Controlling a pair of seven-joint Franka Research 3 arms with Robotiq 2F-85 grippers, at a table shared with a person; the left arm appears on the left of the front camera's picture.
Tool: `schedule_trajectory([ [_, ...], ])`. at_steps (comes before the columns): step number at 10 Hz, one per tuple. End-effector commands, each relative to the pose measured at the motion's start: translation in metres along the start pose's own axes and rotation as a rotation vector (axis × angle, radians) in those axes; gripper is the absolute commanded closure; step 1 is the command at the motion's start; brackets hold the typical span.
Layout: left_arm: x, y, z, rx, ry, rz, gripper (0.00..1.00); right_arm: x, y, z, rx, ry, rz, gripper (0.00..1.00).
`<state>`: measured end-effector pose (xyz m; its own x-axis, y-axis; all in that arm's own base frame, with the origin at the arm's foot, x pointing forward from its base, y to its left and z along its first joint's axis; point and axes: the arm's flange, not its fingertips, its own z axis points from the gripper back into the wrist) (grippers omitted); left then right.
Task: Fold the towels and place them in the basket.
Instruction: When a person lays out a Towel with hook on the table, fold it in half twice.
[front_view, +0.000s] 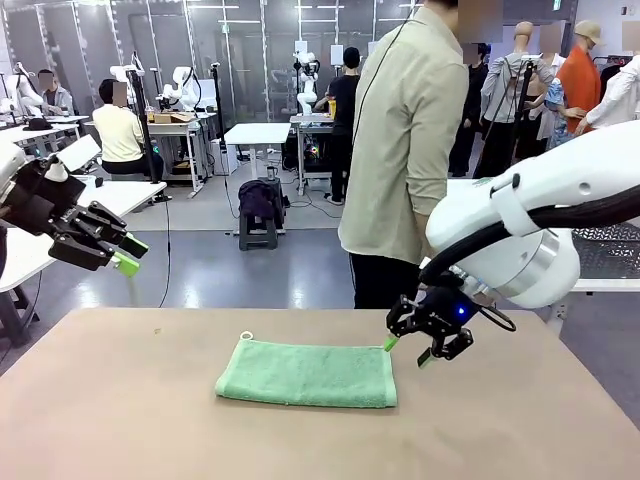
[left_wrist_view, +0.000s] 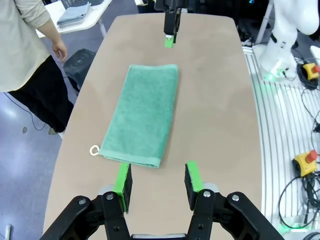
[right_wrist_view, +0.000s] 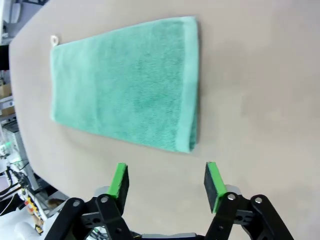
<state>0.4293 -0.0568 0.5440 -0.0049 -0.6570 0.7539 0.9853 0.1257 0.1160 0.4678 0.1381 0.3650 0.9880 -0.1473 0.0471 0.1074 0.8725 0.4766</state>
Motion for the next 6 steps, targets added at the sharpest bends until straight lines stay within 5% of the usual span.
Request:
schedule_trajectory([
  [1,0.001,-0.001,0.001,0.009,-0.011,-0.004,0.44,0.013,0.005,-0.011,-0.082,-0.021,-0.026,0.16],
  [6,0.001,-0.001,0.001,0.009,-0.011,-0.004,0.44,0.028,0.013,-0.054,-0.172,-0.099,-0.046,0.16],
])
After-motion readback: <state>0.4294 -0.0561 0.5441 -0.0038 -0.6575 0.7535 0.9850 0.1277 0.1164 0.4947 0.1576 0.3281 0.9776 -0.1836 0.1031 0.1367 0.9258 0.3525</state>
